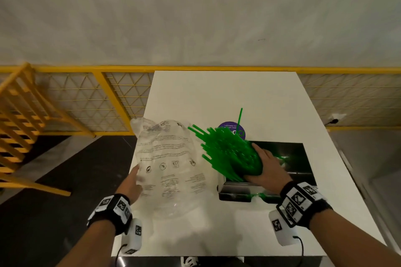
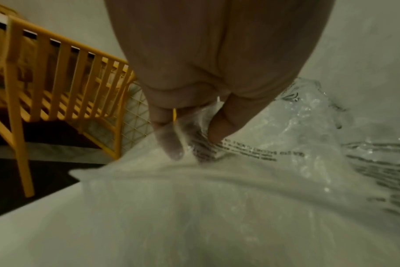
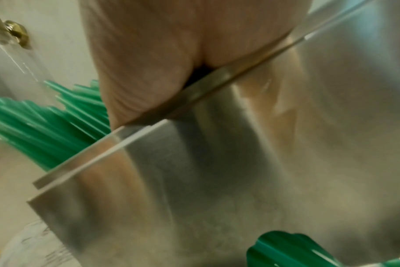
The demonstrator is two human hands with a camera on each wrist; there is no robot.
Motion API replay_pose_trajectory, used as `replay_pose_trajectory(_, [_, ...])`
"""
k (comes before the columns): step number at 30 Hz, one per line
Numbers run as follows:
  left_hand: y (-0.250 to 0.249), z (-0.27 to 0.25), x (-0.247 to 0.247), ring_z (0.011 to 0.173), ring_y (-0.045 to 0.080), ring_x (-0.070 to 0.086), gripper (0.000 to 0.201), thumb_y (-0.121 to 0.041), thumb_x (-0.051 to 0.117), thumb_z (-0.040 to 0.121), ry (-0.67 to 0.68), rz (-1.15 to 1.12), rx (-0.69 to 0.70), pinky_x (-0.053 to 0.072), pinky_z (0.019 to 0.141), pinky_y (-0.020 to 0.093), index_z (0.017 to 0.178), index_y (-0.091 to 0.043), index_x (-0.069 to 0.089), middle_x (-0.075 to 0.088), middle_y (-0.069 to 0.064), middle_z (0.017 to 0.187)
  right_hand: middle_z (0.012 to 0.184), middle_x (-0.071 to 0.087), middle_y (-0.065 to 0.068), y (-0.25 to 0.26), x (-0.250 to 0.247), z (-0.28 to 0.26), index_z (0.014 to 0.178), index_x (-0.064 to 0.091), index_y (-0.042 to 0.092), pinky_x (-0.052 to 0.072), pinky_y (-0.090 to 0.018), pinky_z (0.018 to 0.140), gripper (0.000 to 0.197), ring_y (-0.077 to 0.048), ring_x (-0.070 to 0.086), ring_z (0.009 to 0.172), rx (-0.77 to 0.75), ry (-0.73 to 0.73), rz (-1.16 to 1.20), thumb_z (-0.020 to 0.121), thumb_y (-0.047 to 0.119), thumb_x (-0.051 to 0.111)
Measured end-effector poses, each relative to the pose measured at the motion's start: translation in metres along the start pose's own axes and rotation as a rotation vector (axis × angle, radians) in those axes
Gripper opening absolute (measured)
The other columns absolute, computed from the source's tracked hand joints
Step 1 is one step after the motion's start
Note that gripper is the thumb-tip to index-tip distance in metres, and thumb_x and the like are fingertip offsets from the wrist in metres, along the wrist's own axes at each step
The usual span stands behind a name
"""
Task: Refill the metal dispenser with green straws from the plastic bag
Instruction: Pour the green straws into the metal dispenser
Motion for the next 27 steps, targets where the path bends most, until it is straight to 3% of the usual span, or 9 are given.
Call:
replay_pose_trajectory(4, [-0.002, -0.006, 0.0, 0.126, 0.034, 0.045, 0.081, 0.001, 0.057, 0.085, -0.122, -0.014, -0.076, 0.037, 0.106, 0.044, 0.151, -0.02, 0.015, 0.044, 0.015, 0.142, 0.147, 0.026, -0.004, -0.002, -0.004, 0.0, 0.149, 0.01, 0.038, 0.036, -0.05, 0.109, 0.113, -0.031, 0.033, 0.134, -0.021, 0.045, 0.06, 0.06, 0.05, 0.079])
replay_pose_trajectory(8, [-0.03, -0.031, -0.011, 0.136, 0.038, 0.029, 0.08, -0.012, 0.063, 0.084, -0.282, 0.107, -0.112, 0.029, 0.108, 0.059, 0.15, -0.019, 0.017, 0.028, 0.018, 0.15, 0.151, 0.019, 0.002, -0.002, -0.018, -0.007, 0.148, 0.007, 0.041, 0.033, -0.051, 0.111, 0.122, -0.028, 0.026, 0.138, -0.05, 0.119, 0.145, 0.051, 0.062, 0.078])
replay_pose_trajectory(10, [-0.071, -0.054, -0.015, 0.134, 0.036, 0.032, 0.067, -0.017, 0.06, 0.088, -0.432, 0.115, 0.033, 0.029, 0.107, 0.059, 0.146, -0.017, 0.027, 0.033, 0.018, 0.146, 0.153, 0.016, 0.006, -0.003, -0.035, -0.017, 0.148, 0.006, 0.041, 0.03, -0.047, 0.114, 0.121, -0.022, 0.022, 0.14, -0.102, 0.15, 0.16, 0.055, 0.058, 0.081])
replay_pose_trajectory(12, [-0.127, -0.083, -0.008, 0.134, 0.028, 0.033, 0.054, -0.026, 0.054, 0.093, -0.499, -0.027, 0.296, 0.03, 0.109, 0.05, 0.143, -0.016, 0.034, 0.038, 0.013, 0.144, 0.151, 0.018, 0.009, -0.007, -0.058, -0.029, 0.149, 0.009, 0.039, 0.028, -0.035, 0.114, 0.111, -0.011, 0.023, 0.137, -0.163, 0.184, 0.162, 0.064, 0.05, 0.081])
replay_pose_trajectory(14, [-0.177, -0.105, 0.011, 0.136, 0.018, 0.031, 0.054, -0.042, 0.048, 0.094, -0.428, -0.147, 0.499, 0.029, 0.11, 0.04, 0.142, -0.022, 0.035, 0.036, 0.004, 0.146, 0.148, 0.028, 0.009, -0.012, -0.087, -0.032, 0.147, 0.018, 0.037, 0.028, -0.027, 0.11, 0.094, -0.006, 0.029, 0.134, -0.196, 0.187, 0.155, 0.073, 0.045, 0.076])
replay_pose_trajectory(17, [-0.219, -0.11, 0.044, 0.143, 0.012, 0.014, 0.071, -0.066, 0.045, 0.083, -0.254, -0.205, 0.539, 0.02, 0.11, 0.031, 0.145, -0.037, 0.024, 0.019, -0.002, 0.156, 0.144, 0.041, 0.004, -0.021, -0.125, -0.02, 0.143, 0.032, 0.032, 0.034, -0.026, 0.103, 0.07, -0.011, 0.039, 0.13, -0.158, 0.138, 0.118, 0.083, 0.038, 0.067])
replay_pose_trajectory(20, [-0.234, -0.1, 0.066, 0.145, 0.011, 0.009, 0.08, -0.063, 0.049, 0.077, -0.193, -0.242, 0.467, 0.017, 0.115, 0.035, 0.147, -0.038, 0.019, 0.013, -0.001, 0.158, 0.144, 0.041, 0.001, -0.02, -0.128, -0.007, 0.144, 0.031, 0.029, 0.033, -0.024, 0.101, 0.068, -0.015, 0.04, 0.131, -0.173, 0.205, 0.034, 0.086, 0.037, 0.064])
replay_pose_trajectory(23, [-0.23, -0.094, 0.08, 0.141, 0.012, 0.021, 0.074, -0.045, 0.059, 0.086, -0.183, -0.315, 0.417, 0.022, 0.115, 0.035, 0.148, -0.027, 0.021, 0.024, -0.002, 0.155, 0.151, 0.027, -0.003, -0.011, -0.094, 0.001, 0.149, 0.02, 0.025, 0.026, -0.023, 0.109, 0.081, -0.017, 0.031, 0.137, -0.262, 0.305, -0.086, 0.084, 0.044, 0.065])
replay_pose_trajectory(27, [-0.217, -0.089, 0.086, 0.133, 0.012, 0.035, 0.058, -0.025, 0.059, 0.091, -0.186, -0.328, 0.339, 0.031, 0.111, 0.032, 0.143, -0.022, 0.034, 0.041, -0.003, 0.145, 0.158, -0.002, 0.006, 0.002, -0.056, 0.005, 0.15, 0.002, 0.036, 0.028, -0.044, 0.115, 0.09, -0.025, 0.016, 0.143, -0.306, 0.258, -0.177, 0.084, 0.049, 0.062])
Point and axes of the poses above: each hand's wrist, its own z-axis towards the middle knuckle, its own x-axis out of the palm, y = z × x, the point moved 1 cm from there along z, towards the middle knuckle
